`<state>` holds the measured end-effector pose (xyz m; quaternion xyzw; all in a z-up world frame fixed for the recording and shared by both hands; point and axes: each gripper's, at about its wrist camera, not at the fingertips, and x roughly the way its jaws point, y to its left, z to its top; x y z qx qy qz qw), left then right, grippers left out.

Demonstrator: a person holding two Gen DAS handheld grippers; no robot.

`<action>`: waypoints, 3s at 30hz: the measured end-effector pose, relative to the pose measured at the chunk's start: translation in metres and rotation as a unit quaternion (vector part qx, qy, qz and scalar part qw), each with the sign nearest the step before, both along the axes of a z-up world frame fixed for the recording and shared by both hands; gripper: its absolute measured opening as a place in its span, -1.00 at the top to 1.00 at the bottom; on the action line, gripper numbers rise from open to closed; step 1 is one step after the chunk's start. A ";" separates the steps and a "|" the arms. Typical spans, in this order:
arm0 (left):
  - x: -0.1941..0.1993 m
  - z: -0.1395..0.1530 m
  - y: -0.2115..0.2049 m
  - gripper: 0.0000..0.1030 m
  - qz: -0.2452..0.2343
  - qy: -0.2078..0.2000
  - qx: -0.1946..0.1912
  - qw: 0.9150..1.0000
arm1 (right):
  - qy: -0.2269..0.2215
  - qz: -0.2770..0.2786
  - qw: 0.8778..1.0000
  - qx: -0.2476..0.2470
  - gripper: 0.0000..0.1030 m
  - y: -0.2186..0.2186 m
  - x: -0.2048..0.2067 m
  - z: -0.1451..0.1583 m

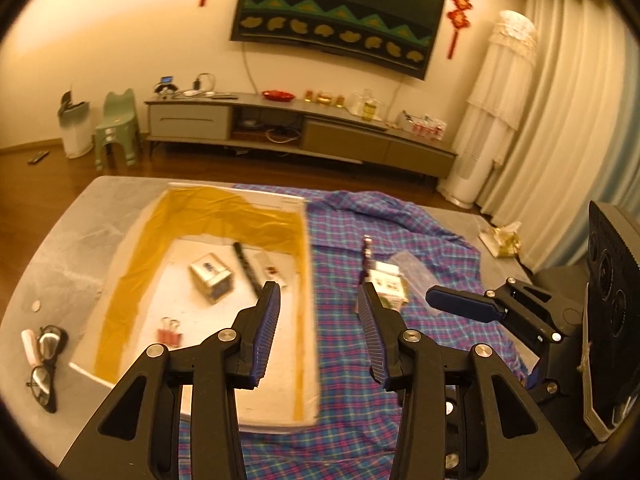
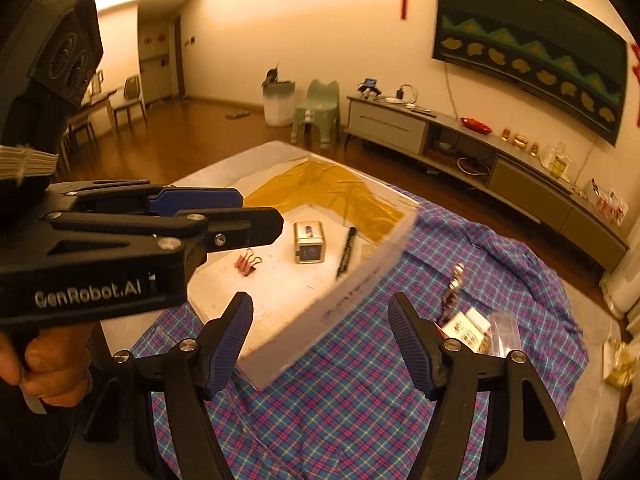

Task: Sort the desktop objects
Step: 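Move both tools back over the remaining items on the shirt, then grasp the staples box with the left tool while the right tool grasps the green tape roll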

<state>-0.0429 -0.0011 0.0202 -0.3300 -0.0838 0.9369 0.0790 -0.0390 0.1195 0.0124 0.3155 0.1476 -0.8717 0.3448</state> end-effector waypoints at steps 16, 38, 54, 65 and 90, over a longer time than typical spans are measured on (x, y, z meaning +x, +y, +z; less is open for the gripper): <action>-0.058 -0.071 0.073 0.10 -0.049 -0.110 0.023 0.992 | -0.078 -0.128 0.989 0.010 -0.43 0.106 -0.089 -0.092; -0.096 -0.123 0.095 0.09 -0.066 -0.163 -0.006 0.984 | -0.236 -0.083 0.967 -0.053 0.55 0.106 -0.153 -0.158; -0.123 -0.156 0.132 0.06 -0.100 -0.219 0.050 0.969 | -0.305 -0.130 0.939 -0.090 0.67 0.164 -0.122 -0.178; -0.138 -0.175 0.174 -0.01 -0.077 -0.201 -0.034 0.976 | -0.276 -0.138 0.949 -0.068 0.68 0.183 -0.102 -0.167; -0.079 -0.095 0.110 0.23 -0.070 -0.116 0.014 0.991 | -0.211 -0.153 0.960 -0.101 0.68 0.148 -0.078 -0.115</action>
